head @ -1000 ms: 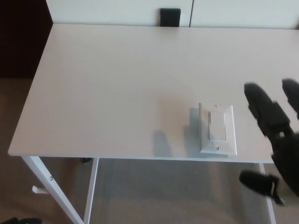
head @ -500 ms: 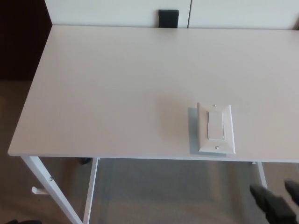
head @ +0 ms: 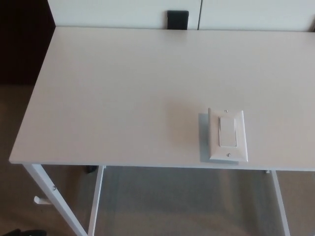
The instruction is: The robot walk towards a table in front and then clicks the light switch button using the right hand's index finger
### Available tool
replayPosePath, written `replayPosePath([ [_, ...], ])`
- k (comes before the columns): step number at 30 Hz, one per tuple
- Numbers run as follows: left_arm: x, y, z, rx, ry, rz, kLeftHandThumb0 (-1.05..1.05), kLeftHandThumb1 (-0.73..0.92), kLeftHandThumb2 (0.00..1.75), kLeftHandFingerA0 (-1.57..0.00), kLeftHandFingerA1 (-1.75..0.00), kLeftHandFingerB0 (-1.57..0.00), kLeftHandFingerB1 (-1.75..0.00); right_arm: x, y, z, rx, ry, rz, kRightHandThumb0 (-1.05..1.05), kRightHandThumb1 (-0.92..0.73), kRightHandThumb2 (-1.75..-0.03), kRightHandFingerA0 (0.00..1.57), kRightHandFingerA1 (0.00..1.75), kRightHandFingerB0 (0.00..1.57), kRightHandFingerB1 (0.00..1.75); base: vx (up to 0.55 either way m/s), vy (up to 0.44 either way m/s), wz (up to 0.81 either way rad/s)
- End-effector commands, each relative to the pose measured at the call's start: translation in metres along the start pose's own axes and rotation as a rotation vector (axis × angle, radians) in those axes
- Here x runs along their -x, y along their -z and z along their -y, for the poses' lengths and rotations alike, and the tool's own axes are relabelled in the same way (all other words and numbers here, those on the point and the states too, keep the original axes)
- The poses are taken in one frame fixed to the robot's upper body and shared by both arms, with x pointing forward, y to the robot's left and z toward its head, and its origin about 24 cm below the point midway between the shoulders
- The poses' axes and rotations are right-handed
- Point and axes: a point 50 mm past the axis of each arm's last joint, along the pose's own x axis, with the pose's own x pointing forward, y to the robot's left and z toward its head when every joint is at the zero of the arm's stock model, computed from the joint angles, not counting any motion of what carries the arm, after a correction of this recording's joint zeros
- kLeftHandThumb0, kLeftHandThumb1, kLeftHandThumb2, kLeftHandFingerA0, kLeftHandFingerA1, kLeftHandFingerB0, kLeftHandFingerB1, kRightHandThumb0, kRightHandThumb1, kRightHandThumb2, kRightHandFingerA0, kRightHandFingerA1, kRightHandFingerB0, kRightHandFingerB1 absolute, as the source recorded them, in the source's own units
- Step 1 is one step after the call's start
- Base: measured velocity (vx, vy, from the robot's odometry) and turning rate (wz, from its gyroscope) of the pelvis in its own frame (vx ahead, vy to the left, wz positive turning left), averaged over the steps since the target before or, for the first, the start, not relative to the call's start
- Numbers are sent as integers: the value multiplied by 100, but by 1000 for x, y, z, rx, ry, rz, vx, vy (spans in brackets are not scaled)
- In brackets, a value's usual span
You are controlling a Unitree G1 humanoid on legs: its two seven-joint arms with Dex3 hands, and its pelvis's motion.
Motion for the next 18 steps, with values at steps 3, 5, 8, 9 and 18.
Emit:
replayPosePath([
  [3, -1, -4, -6, -49, -22, 1, -28, 58, 56, -65, -47, -47, -41, -13, 21, -12, -301, -16, -20, -92, -57, -91, 0, 20, 6, 26, 0, 0, 0],
  [5, -2, -3, -6, -42, -21, 0, -35, 48, 71, -60, -56, -43, -50, -14, 22, -14, -310, -25, -20, -90, -56, -90, 0, 21, 5, 29, 0, 0, 0],
  [8, -2, -1, -6, -41, -19, -8, -37, 48, 71, -59, -55, -44, -49, -13, 23, -15, -321, -35, -16, -88, -54, -90, 0, 23, 4, 29, 0, 0, 0],
  [9, -2, -1, -6, -41, -19, -9, -37, 48, 71, -59, -55, -44, -49, -14, 23, -15, -322, -35, -15, -88, -54, -90, 0, 23, 4, 29, 0, 0, 0],
  [18, -3, -1, -6, -52, -18, -12, -37, 48, 71, -60, -56, -43, -50, -13, 25, -14, -322, -32, -1, -91, -57, -90, 0, 22, 5, 29, 0, 0, 0],
])
